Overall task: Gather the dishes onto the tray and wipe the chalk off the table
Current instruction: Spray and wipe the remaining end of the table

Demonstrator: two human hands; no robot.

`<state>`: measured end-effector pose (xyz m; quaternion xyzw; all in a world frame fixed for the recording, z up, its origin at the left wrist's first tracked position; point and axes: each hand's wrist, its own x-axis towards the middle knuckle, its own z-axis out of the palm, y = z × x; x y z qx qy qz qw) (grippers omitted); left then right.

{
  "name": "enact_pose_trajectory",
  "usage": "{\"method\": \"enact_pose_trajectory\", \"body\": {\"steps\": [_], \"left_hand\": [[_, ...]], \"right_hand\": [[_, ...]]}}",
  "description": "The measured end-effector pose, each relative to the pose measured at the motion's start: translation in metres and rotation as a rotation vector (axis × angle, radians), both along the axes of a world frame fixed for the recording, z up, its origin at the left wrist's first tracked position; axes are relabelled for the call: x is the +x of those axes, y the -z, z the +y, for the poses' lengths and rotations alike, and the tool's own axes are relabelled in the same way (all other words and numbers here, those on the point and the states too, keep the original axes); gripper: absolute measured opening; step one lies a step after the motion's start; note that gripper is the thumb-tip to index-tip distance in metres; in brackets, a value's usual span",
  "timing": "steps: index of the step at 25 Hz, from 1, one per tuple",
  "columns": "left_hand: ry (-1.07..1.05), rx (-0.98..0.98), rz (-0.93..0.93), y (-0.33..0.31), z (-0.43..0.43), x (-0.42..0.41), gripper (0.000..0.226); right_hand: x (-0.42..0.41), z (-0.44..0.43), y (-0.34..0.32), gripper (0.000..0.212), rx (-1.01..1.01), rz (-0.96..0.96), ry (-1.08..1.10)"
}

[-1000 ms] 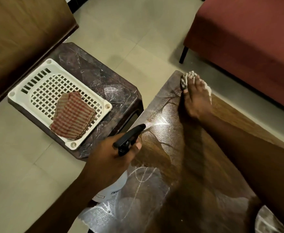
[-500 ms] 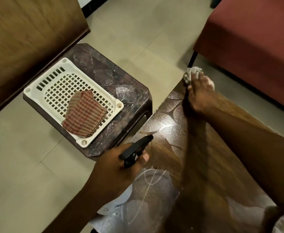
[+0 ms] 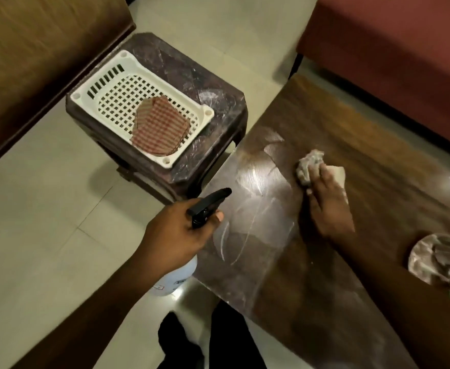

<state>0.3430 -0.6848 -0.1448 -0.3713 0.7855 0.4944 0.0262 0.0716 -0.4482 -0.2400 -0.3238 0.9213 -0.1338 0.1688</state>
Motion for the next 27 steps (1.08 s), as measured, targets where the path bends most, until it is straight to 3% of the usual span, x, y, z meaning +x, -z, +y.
{"method": "enact_pose_trajectory", "body": {"steps": [2,3,4,7,8,9,11,13,15,16,17,19,21,22,23,24,27], "left_hand": [[0.042,-0.040,-0.063,0.002,0.007,0.025,0.024],[0.056,-0.044,-0.085,0.004,0.011,0.036,0.028],[0.073,-0.046,-0.102,0.005,0.018,0.047,0.030],[0.117,-0.060,-0.135,0.013,0.035,0.076,0.022],[0.121,-0.062,-0.148,0.017,0.039,0.085,0.020],[0.127,-0.066,-0.156,0.020,0.044,0.092,0.022],[0.142,-0.090,-0.174,0.029,0.049,0.101,0.032],[0.147,-0.106,-0.199,0.037,0.053,0.107,0.032],[0.145,-0.102,-0.195,0.043,0.054,0.114,0.028],[0.149,-0.097,-0.181,0.044,0.055,0.116,0.029],[0.161,-0.094,-0.167,0.042,0.055,0.118,0.034],[0.184,-0.096,-0.154,0.039,0.055,0.122,0.045],[0.178,-0.097,-0.157,0.034,0.054,0.124,0.045],[0.170,-0.094,-0.162,0.034,0.052,0.124,0.041],[0.165,-0.099,-0.168,0.033,0.050,0.125,0.034],[0.165,-0.104,-0.175,0.033,0.046,0.125,0.029],[0.155,-0.102,-0.165,0.030,0.037,0.127,0.029]], "right_hand": [[0.042,0.002,0.003,0.061,0.012,0.013,0.343],[0.069,0.002,0.006,0.061,0.028,0.017,0.357],[0.098,0.010,0.010,0.061,0.017,0.018,0.238],[0.164,0.057,0.010,0.062,0.021,0.016,-0.397],[0.170,0.076,0.008,0.062,0.036,0.029,-0.464],[0.170,0.091,0.008,0.061,0.037,0.048,-0.409],[0.162,0.106,0.008,0.061,0.016,0.053,-0.044],[0.164,0.087,0.010,0.060,-0.019,0.067,0.386],[0.191,0.052,0.012,0.061,-0.044,0.099,0.601],[0.212,0.042,0.012,0.063,-0.067,0.080,0.537],[0.236,0.041,0.013,0.064,-0.077,0.032,0.341],[0.267,0.063,0.012,0.065,-0.008,-0.035,-0.273],[0.235,0.088,0.006,0.062,0.037,-0.003,-0.770],[0.210,0.094,0.005,0.062,0.058,0.045,-0.850],[0.187,0.094,0.006,0.062,0.064,0.079,-0.766],[0.166,0.090,0.006,0.063,0.065,0.079,-0.549],[0.126,0.037,0.000,0.062,-0.026,0.016,0.347]]}}
